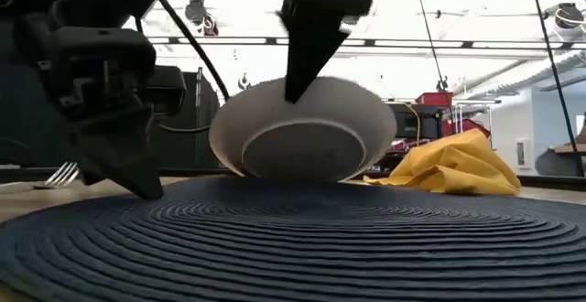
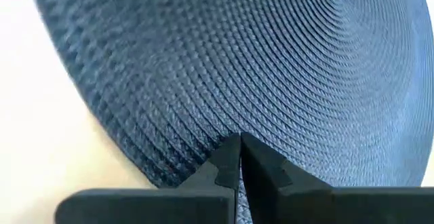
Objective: Set table place
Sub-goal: Put the blue plate on the blue table mat
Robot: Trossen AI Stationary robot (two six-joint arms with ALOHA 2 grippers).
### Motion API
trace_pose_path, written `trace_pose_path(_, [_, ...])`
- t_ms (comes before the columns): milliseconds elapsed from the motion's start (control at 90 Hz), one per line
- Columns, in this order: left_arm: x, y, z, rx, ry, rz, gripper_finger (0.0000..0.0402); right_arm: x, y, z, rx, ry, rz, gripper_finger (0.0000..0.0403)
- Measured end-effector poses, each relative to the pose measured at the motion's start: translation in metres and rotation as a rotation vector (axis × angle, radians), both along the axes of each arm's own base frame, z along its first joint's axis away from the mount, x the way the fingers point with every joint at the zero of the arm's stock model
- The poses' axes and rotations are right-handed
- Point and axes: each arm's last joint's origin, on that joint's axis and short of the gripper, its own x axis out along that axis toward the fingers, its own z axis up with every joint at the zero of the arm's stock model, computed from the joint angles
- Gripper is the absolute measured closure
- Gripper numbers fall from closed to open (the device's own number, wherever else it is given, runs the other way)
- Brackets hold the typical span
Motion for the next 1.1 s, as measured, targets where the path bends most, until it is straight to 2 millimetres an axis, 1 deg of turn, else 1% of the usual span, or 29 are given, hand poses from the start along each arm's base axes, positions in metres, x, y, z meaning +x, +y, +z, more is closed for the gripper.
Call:
trace_pose_path(111, [0.0,0.003,0.0,-0.009,0.009,-0.002,0.0401,-0.008,0.013,0.008,0.017,-0.021,0.007,0.0403])
trace_pose_path(311, [0.0,0.006,0.0,-0.021,0.022,0.001,0.0401,-0.018,0.033,0.012,0.048,-0.049,0.015,0.0403])
trace_pose_path(522, [0.0,0.008,0.0,-0.025,0.027,0.004,0.0401,-0.019,0.055,-0.002,0.07,-0.07,0.037,0.0403])
trace_pose_path(722, [-0.001,0.009,-0.001,-0.017,0.047,0.006,0.0401,-0.027,0.07,-0.006,0.108,-0.086,-0.002,0.0403])
trace_pose_path(822, [-0.001,0.009,-0.002,-0.016,0.048,0.007,0.0401,-0.031,0.076,-0.013,0.12,-0.084,-0.015,0.0403])
trace_pose_path(978, [-0.001,0.009,-0.002,0.0,0.04,0.02,0.0401,-0.028,0.081,-0.033,0.207,-0.097,-0.008,0.04])
trace_pose_path(1100, [-0.001,0.01,-0.002,0.021,0.036,0.037,0.0401,-0.027,0.085,-0.036,0.26,-0.121,-0.026,0.04])
